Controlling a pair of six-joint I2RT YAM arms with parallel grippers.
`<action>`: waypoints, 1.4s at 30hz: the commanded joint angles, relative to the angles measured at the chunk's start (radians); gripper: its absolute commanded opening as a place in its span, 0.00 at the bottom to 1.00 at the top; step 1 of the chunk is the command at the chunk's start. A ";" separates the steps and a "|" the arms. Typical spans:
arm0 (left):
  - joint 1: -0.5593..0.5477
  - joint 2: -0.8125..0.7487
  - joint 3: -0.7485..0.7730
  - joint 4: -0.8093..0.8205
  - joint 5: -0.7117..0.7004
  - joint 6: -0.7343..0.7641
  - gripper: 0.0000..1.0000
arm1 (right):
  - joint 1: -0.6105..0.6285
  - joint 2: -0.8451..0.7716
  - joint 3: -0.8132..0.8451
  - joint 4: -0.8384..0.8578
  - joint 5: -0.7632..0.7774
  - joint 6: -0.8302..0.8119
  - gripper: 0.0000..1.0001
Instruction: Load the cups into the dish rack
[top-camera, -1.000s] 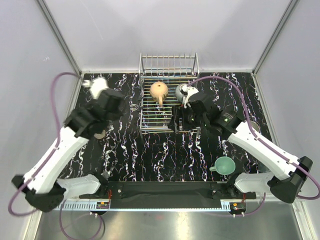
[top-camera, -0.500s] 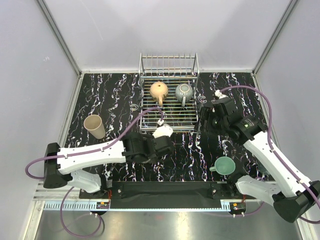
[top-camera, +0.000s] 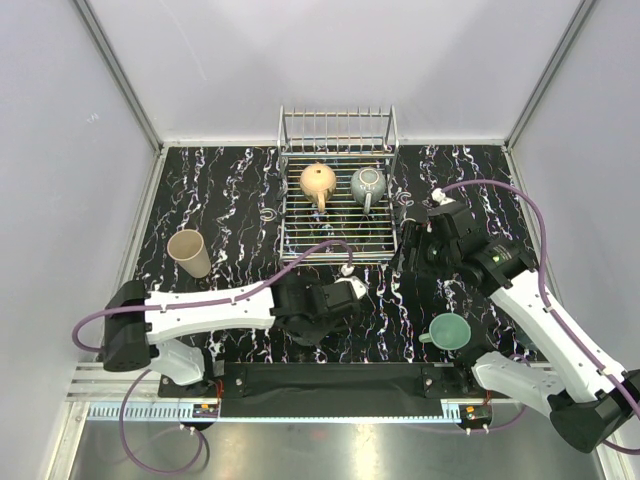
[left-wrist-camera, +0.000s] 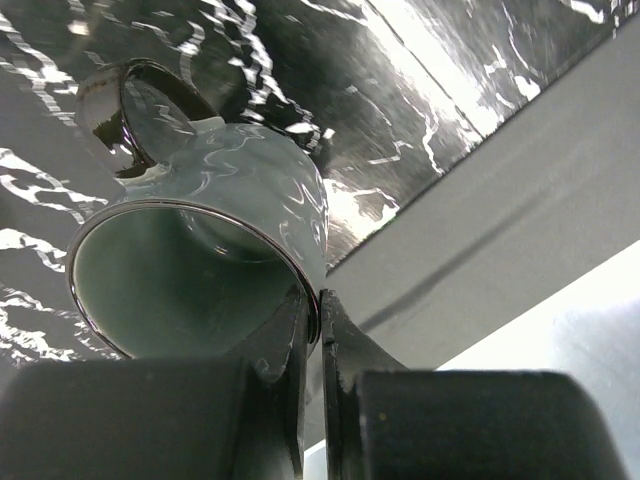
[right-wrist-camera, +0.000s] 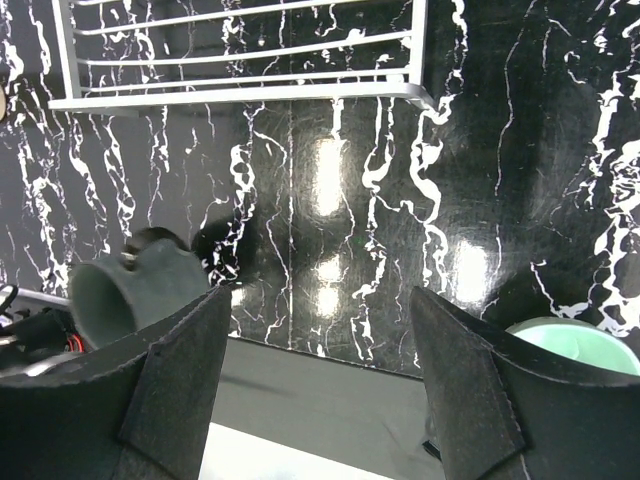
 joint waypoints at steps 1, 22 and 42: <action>-0.004 0.015 0.011 0.038 0.070 0.054 0.00 | -0.005 -0.011 0.004 0.031 -0.022 -0.001 0.79; -0.004 0.075 0.095 -0.044 -0.006 0.045 0.73 | -0.005 -0.009 -0.006 0.063 -0.103 -0.019 0.79; 0.463 -0.447 -0.154 -0.104 0.121 -0.511 0.67 | -0.005 -0.016 -0.040 0.091 -0.172 -0.024 0.79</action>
